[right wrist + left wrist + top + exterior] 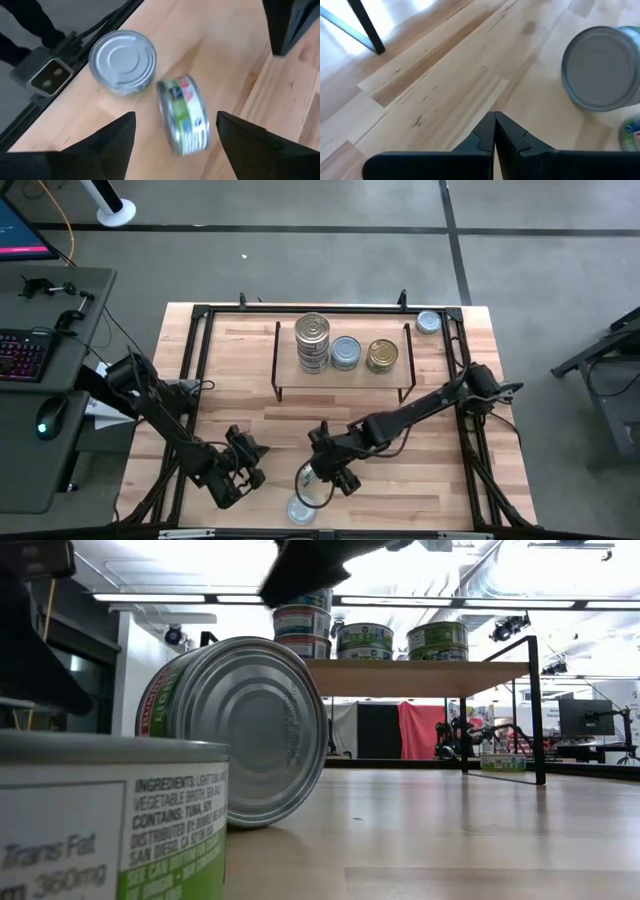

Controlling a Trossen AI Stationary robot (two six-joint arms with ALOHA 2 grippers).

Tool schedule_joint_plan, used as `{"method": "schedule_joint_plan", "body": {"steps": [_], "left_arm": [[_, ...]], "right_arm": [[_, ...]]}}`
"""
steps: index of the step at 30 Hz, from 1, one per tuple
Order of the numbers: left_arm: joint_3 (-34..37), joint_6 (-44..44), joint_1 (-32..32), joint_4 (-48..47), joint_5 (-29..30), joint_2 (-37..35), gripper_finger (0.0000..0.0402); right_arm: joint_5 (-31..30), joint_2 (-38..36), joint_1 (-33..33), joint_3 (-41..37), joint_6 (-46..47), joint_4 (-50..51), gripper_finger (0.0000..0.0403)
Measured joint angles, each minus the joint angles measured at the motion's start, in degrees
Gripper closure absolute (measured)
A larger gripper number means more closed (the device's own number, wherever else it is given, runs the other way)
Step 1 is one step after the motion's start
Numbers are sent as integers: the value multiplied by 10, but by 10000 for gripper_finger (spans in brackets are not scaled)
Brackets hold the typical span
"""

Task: Stack canned seafood by type on shelf
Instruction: Stack the white-green tuna can on top of the white-green tuna can on the shelf

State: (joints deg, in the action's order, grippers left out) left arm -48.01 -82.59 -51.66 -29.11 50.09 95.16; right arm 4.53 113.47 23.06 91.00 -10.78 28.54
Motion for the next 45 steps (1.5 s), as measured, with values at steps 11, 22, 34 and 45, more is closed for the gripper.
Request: {"method": "schedule_joint_plan", "body": {"steps": [11, 22, 34, 45], "left_arm": [[0, -8, 3, 31, -14, 19, 401], [0, -7, 3, 34, -15, 19, 401], [0, 67, 39, 31, -9, 19, 401], [0, 195, 124, 127, -67, 19, 401]], "right_arm": [[-10, 66, -7, 0, -34, -41, 132], [-18, 101, -1, 0, -22, -65, 159], [-159, 64, 21, 128, -18, 116, 285], [-426, -10, 3, 214, 88, 459, 285]]}}
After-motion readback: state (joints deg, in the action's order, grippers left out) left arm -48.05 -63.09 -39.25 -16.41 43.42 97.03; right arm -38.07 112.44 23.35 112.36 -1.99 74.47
